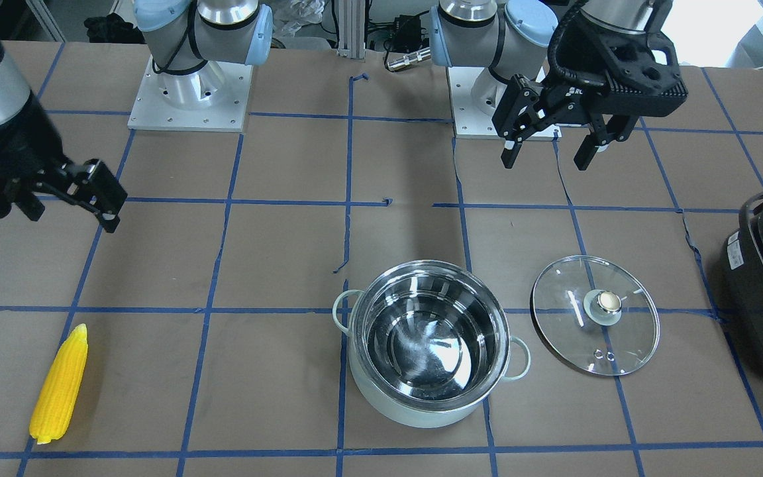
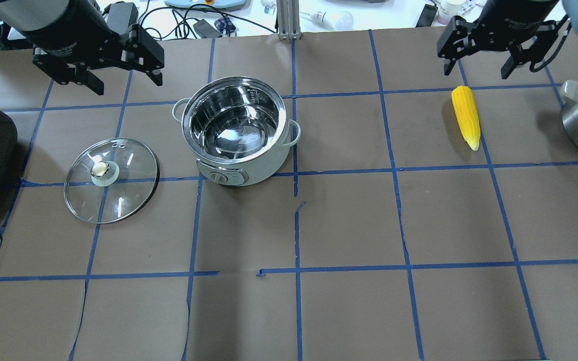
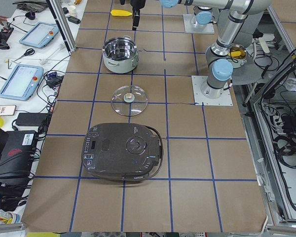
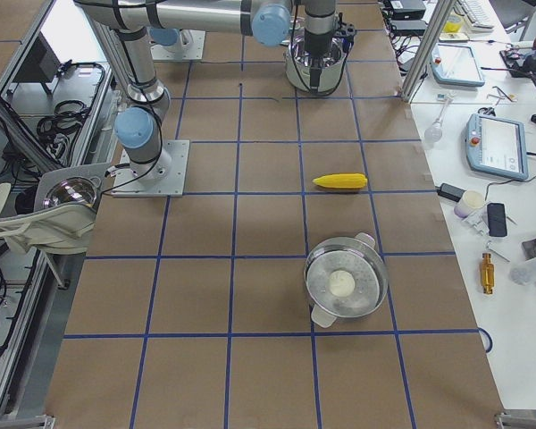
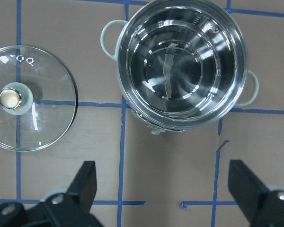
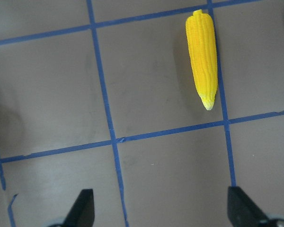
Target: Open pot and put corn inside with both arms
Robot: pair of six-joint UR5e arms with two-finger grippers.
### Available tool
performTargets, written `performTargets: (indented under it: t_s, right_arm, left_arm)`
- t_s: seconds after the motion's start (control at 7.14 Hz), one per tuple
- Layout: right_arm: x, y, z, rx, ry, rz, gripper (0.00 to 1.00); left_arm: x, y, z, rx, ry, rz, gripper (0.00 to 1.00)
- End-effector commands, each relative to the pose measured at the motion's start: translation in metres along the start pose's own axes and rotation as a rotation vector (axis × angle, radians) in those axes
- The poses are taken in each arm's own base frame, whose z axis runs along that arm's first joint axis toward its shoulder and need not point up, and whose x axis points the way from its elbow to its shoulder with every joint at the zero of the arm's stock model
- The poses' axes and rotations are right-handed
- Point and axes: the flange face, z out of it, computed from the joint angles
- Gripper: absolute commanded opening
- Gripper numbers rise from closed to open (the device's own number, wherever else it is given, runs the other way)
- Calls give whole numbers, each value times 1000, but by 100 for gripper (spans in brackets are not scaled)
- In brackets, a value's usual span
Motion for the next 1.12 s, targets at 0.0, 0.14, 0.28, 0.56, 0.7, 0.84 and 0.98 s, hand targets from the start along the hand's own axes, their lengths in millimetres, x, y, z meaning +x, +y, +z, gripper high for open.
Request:
performTargets:
  t_s: [0.0,0.14,0.28,0.56,0.7,0.84,0.98]
  right_arm:
    - [60,-39,101,-6,86,-114,88]
    - [63,-48,152,23,106,-116,100]
    - [66,-59,190,-2,106,-119,100]
    - [75,-91,234,-9,100,-105,100]
    - [79,-101,240,-8,99,-105,99]
    - [78,-105,242,-3,78,-105,99]
    - [74,-108,253,6,44,-107,98]
  left_arm:
    - [-13,1,-1,-4,-104,2,100]
    - [-11,4,1,-28,-83,6,100]
    - [-9,6,3,-50,-54,3,100]
    - [-6,10,4,-75,-49,28,100]
    - [-6,10,5,-77,-48,37,100]
    - [-5,10,4,-76,-47,39,100]
    - [-6,10,5,-77,-47,38,100]
